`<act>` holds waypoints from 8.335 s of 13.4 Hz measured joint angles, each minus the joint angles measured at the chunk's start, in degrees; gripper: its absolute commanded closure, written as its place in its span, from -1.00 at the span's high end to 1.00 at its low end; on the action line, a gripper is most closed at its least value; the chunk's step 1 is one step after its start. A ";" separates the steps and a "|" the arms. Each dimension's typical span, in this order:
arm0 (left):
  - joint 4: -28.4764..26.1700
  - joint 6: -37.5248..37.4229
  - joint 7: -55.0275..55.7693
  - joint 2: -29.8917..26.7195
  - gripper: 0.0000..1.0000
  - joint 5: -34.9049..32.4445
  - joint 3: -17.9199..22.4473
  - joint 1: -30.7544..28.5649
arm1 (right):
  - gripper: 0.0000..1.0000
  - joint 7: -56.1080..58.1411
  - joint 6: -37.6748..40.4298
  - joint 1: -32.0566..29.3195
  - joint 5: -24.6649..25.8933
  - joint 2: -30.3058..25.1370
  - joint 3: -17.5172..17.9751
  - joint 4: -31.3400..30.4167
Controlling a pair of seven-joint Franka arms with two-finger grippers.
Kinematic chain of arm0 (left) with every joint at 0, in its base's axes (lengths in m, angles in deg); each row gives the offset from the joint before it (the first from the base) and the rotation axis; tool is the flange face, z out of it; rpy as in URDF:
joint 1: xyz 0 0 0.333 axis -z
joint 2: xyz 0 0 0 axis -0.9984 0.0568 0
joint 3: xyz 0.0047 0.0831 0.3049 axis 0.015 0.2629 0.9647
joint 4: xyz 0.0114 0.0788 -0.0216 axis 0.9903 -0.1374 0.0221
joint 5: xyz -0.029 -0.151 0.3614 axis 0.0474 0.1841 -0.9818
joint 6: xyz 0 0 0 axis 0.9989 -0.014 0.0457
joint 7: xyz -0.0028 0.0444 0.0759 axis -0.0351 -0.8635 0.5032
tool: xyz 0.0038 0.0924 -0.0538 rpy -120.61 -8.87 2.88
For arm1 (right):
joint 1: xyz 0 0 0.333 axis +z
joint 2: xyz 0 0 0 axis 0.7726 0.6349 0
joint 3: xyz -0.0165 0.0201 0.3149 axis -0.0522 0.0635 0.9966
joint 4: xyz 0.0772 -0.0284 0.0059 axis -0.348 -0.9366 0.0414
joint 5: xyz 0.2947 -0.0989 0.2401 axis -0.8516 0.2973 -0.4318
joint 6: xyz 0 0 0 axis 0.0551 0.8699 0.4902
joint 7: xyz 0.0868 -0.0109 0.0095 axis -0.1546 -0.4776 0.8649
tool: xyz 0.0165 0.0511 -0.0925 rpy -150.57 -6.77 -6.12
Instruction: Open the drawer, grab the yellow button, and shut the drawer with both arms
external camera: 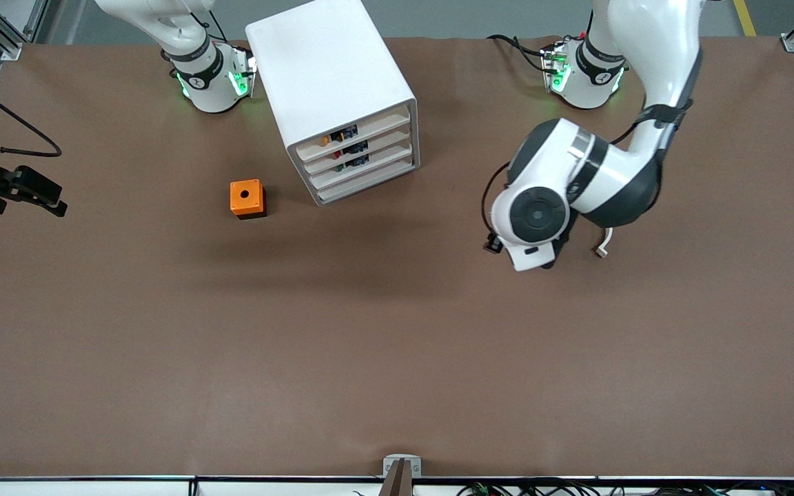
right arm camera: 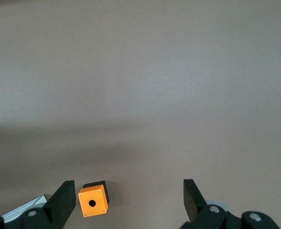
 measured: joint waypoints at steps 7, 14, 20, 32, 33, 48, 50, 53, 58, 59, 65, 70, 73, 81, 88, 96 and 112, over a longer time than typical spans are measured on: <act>0.06 0.02 21.18 6.67 0.98 23.28 -0.01 1.92 | 1.00 0.02 0.21 -0.02 0.00 0.00 -0.08 -0.02; 0.20 0.02 33.80 10.43 0.91 41.60 -0.03 4.56 | 1.00 0.16 0.83 -1.01 0.00 0.01 -0.23 -0.03; 0.25 -1.28 36.08 12.09 0.62 47.73 -0.06 8.44 | 1.00 0.08 1.97 -1.01 -0.04 0.10 -0.03 -0.24; 0.44 -4.17 36.45 13.93 -1.00 52.52 0.13 8.01 | 1.00 -28.95 1.91 5.97 -6.65 2.99 1.17 -0.33; 0.59 -4.22 36.91 13.94 -1.00 52.57 0.15 7.49 | 1.00 -30.49 1.88 6.33 -7.25 3.25 1.18 -0.33; 4.54 -2.84 33.15 14.27 -0.82 52.55 3.42 -1.77 | 1.00 -74.45 -3.31 28.19 -8.10 9.64 1.55 -0.36; 4.72 -2.74 32.62 14.28 0.80 52.59 3.70 -2.10 | 1.00 -80.63 -4.67 31.41 -8.10 10.48 1.55 -0.45; 5.21 -2.84 32.13 14.27 0.98 52.58 3.80 -3.25 | 1.00 -88.60 -9.99 35.24 -8.10 11.44 1.56 -2.68; 8.76 -2.86 30.84 14.16 0.99 51.01 6.65 -4.14 | 1.00 -95.92 -20.04 40.21 -8.09 12.05 1.52 -8.42; 9.43 -2.92 29.32 14.05 0.99 49.11 7.85 -4.56 | 1.00 -96.76 -21.35 40.95 -8.09 12.24 1.53 -9.23; 10.77 -3.60 13.44 11.44 0.98 36.88 17.60 -6.56 | 0.52 -98.73 -24.06 44.00 -8.04 15.09 1.51 -10.25; 13.59 -3.35 -0.43 5.72 0.98 28.79 17.95 -6.14 | -0.96 -97.42 -24.44 44.17 -7.99 15.56 1.26 -10.05; 13.77 -3.33 -14.56 3.03 0.99 25.24 17.97 -5.43 | -0.99 -93.22 -24.45 43.72 -7.99 15.40 0.66 -9.43; 13.86 1.16 -50.37 0.04 0.99 24.01 17.09 -5.22 | -0.99 -60.21 -18.83 32.47 -7.90 15.07 -0.40 -4.38; 10.91 12.02 -55.63 4.03 0.99 12.42 15.74 5.17 | -0.98 -19.19 -17.07 9.64 -7.33 18.68 -0.86 -4.97; 10.09 20.50 -50.92 9.17 0.99 11.07 15.46 15.57 | -0.97 2.09 -27.23 2.81 -4.42 31.88 -0.73 -5.45; 10.13 9.01 -31.71 8.32 0.99 13.21 9.83 30.29 | 1.00 6.08 -32.95 2.28 -4.43 36.99 0.28 -3.24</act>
